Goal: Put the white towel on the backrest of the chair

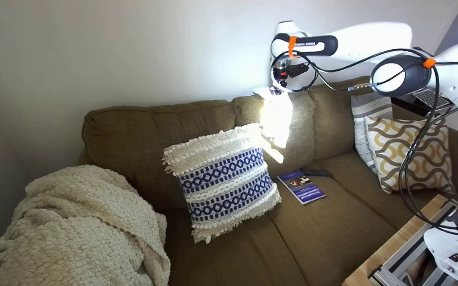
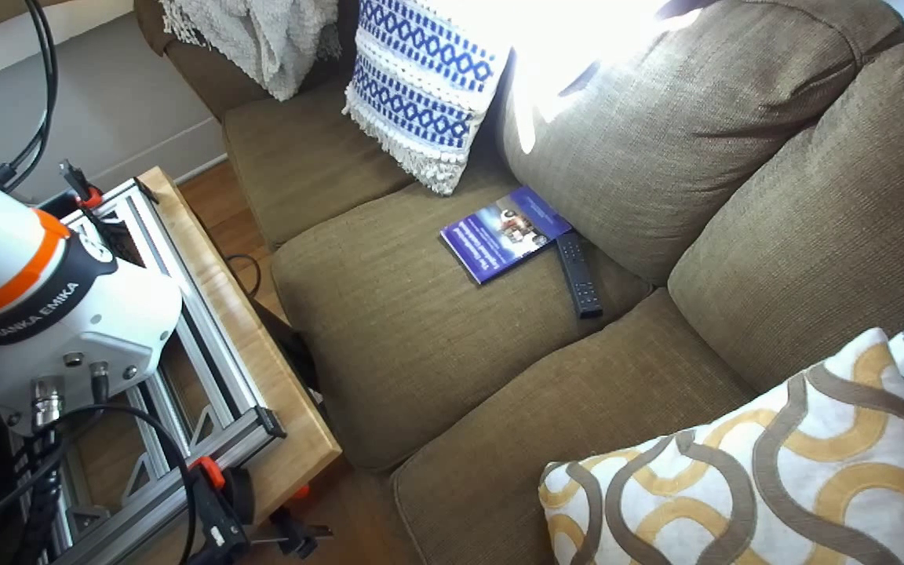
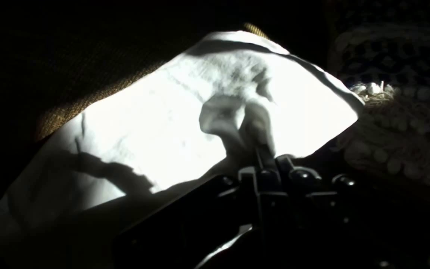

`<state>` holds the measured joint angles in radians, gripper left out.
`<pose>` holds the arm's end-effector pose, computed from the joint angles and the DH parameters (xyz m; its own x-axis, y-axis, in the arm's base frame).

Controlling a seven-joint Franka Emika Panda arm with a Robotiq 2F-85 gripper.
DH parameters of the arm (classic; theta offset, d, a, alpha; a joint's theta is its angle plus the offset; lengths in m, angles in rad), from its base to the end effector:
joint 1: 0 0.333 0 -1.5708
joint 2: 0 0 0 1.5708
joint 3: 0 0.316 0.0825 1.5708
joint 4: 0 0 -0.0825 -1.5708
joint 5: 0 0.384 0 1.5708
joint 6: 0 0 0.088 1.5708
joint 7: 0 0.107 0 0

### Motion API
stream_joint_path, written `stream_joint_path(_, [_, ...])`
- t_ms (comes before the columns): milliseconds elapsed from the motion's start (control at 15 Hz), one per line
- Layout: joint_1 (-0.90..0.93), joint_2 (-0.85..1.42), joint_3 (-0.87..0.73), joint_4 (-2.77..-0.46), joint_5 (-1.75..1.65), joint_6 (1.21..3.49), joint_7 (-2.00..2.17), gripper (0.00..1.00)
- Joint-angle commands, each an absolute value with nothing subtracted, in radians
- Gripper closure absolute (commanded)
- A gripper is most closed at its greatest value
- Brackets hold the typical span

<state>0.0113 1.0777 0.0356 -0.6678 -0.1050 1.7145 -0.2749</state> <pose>0.7946 0.0132 0.3151 0.9485 0.3129 -0.0494 0.3156 -0.9469 0.0609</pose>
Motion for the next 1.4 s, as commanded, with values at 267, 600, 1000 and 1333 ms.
stream_joint_path(267, [-0.031, 1.053, 0.042, -0.660, -0.062, 1.741, -0.228, 0.37])
stream_joint_path(600, [-0.074, 1.027, 0.063, -0.612, 0.009, 1.866, -0.212, 0.01])
stream_joint_path(1000, [-0.110, 1.075, 0.056, -0.592, 0.047, 1.999, -0.128, 0.00])
stream_joint_path(1333, [-0.098, 1.148, 0.046, -0.576, 0.034, 2.054, -0.114, 0.00])
